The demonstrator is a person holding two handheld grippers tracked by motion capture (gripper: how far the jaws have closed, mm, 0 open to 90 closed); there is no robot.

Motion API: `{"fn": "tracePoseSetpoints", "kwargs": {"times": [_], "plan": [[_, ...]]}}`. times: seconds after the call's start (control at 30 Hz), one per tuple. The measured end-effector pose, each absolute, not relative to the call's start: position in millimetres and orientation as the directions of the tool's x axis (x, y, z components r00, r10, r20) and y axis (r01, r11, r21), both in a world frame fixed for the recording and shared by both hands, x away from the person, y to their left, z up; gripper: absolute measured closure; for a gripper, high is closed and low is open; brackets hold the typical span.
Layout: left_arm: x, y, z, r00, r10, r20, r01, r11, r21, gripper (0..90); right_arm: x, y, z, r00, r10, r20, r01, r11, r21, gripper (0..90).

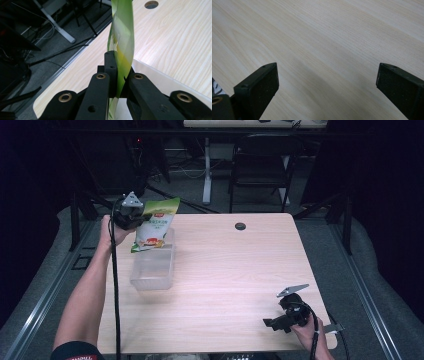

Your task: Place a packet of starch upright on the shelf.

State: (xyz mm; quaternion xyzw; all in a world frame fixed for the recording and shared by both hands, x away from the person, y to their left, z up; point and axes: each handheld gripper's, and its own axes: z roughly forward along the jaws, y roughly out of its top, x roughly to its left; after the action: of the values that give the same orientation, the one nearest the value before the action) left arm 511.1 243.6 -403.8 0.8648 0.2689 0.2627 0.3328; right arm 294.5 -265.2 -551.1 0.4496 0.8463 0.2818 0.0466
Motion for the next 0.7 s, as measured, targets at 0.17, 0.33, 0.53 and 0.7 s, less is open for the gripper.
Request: {"fn": "tracePoseSetpoints", "kwargs": {"times": [0.17,0.33,0.53,0.7], "plan": [[513.8,244.4,-407.5,0.716,0.646,0.265,0.311,-0.634,0.708,89.2,294.3,-265.3,-552.1,-0.58,0.794,0.183,0.739,0.419,0.528,3.9],[519.4,243.0,-415.3,0.729,0.648,0.22,0.364,-0.64,0.677,88.3,295.7,-265.7,-550.8,-0.596,0.786,0.163,0.737,0.455,0.501,4.0],[522.0,243.6,-420.2,0.716,0.676,0.177,0.411,-0.612,0.676,86.4,295.8,-266.1,-550.9,-0.598,0.783,0.168,0.737,0.456,0.499,4.0],[522.6,246.1,-420.1,0.685,0.716,0.131,0.463,-0.568,0.681,77.3,296.4,-265.6,-552.0,-0.596,0.784,0.174,0.739,0.452,0.499,4.0]]}}
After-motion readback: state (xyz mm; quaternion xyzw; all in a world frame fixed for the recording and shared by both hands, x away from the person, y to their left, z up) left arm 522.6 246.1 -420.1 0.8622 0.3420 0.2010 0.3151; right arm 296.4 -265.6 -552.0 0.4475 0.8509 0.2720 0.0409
